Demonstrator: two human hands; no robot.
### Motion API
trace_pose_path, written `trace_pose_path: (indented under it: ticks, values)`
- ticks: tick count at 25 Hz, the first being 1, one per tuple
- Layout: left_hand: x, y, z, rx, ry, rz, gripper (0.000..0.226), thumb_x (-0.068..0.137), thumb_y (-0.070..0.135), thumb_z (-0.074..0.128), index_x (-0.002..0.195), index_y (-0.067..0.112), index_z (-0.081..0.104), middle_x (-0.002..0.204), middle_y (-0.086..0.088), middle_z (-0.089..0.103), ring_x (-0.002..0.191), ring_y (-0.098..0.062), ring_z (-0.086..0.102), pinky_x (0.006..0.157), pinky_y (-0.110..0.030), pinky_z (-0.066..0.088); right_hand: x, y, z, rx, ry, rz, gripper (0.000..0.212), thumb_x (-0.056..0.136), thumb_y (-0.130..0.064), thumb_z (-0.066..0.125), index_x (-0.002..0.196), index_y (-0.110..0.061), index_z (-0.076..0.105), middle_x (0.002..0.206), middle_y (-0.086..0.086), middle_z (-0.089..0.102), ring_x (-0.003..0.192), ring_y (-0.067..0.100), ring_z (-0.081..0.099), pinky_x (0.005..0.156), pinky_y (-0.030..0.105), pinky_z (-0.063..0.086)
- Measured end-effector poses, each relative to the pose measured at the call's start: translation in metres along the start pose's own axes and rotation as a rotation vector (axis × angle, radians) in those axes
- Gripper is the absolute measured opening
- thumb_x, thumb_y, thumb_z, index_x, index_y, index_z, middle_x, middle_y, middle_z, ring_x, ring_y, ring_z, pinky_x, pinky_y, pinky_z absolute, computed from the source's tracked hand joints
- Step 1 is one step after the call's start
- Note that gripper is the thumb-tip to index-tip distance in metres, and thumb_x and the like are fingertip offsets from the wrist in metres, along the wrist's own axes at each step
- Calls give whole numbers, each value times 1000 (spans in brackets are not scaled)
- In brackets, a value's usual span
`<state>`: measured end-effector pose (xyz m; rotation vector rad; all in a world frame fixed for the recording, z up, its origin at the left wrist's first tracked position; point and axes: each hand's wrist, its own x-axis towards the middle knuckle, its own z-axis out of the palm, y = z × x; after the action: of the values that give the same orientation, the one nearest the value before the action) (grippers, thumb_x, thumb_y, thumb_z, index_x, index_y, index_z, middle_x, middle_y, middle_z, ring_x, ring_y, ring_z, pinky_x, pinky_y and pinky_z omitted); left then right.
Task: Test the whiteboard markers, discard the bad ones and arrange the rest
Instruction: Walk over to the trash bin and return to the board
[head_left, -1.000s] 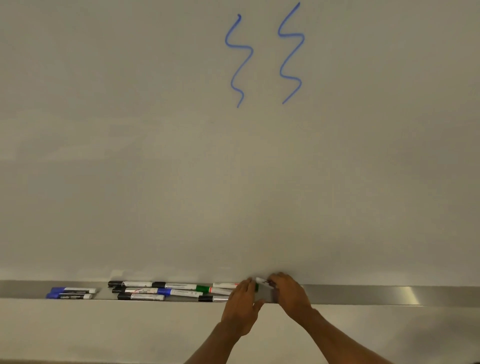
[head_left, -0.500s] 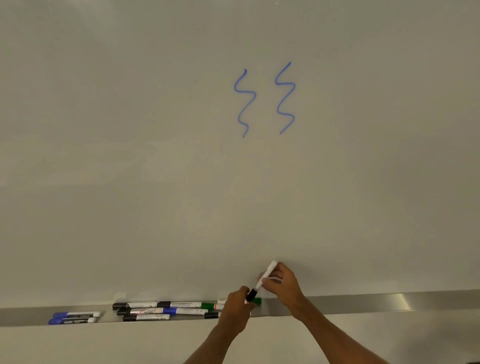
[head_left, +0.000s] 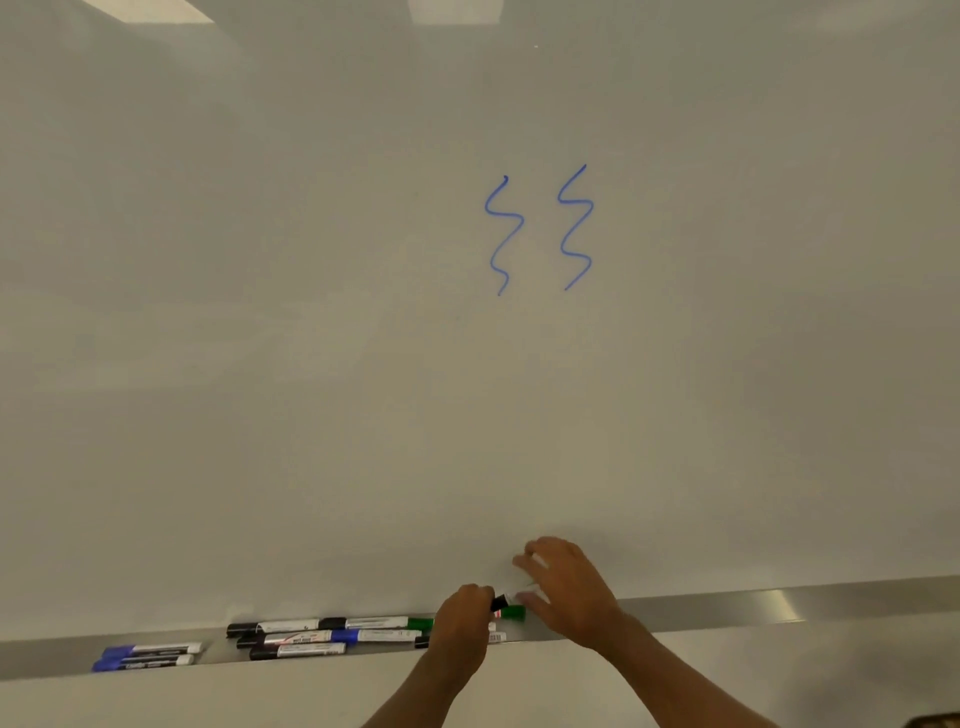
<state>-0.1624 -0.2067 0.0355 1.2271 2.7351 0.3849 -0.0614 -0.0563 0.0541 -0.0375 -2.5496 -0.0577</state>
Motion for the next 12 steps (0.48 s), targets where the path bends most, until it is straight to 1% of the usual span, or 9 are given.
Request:
trace_pose_path:
  ticks: [1,2,3,4,5,6,8,10,12]
  values:
    - [0,0,-2,21,0,23,15,93,14,52,108,16,55,108,-4,58,95,-19,56,84,-30,46,-2,-1,3,-53,-77,-60,37,63,-50,78,94,-33,68,92,-12,67,86,4,62,86,25,51]
    - [0,0,-4,30,1,43,15,93,14,52,108,16,55,109,-5,59,94,-19,56,84,-31,46,-1,-3,4,-70,-172,-56,36,57,-49,83,86,-34,68,83,-15,66,78,3,63,86,26,52]
    - [0,0,-5,33,7,63,14,94,14,51,107,16,55,109,-5,59,89,-18,54,83,-31,46,-1,-6,5,-84,-255,-22,36,54,-46,86,82,-34,67,76,-16,65,71,3,62,83,27,53]
    - [-1,-1,-7,22,18,79,14,95,15,49,107,16,56,109,-6,60,85,-15,50,82,-31,46,-2,-8,7,-79,-317,20,34,57,-43,86,83,-33,65,73,-14,65,67,4,62,79,27,54]
    - [-2,-2,-7,1,28,93,14,96,17,46,107,16,56,108,-6,60,83,-13,47,80,-30,45,-4,-11,6,-65,-365,61,29,67,-39,81,89,-30,64,76,-11,65,69,9,63,75,27,51]
    - [-2,-3,-8,-25,37,104,16,97,19,45,107,16,57,108,-5,60,83,-13,47,78,-29,43,-5,-13,5,-41,-392,87,22,79,-34,73,97,-26,62,84,-6,66,76,15,64,73,28,45]
    - [-2,-4,-9,-66,43,124,20,97,23,45,109,15,59,108,-5,61,91,-16,54,78,-28,41,-8,-15,4,15,-373,83,20,92,-29,58,111,-24,57,99,0,64,87,22,62,71,28,34]
    - [-2,-4,-15,-64,21,152,23,97,24,45,109,12,60,109,-7,62,99,-20,56,81,-30,42,-10,-18,-1,83,-399,93,26,97,-30,45,123,-27,49,109,-1,60,94,21,58,73,29,35]
    - [-4,-4,-21,-39,-5,194,23,97,24,43,108,12,60,109,-8,63,100,-21,57,81,-31,43,-11,-18,-4,139,-440,118,33,99,-35,37,131,-35,41,108,-1,59,93,21,58,75,32,42]
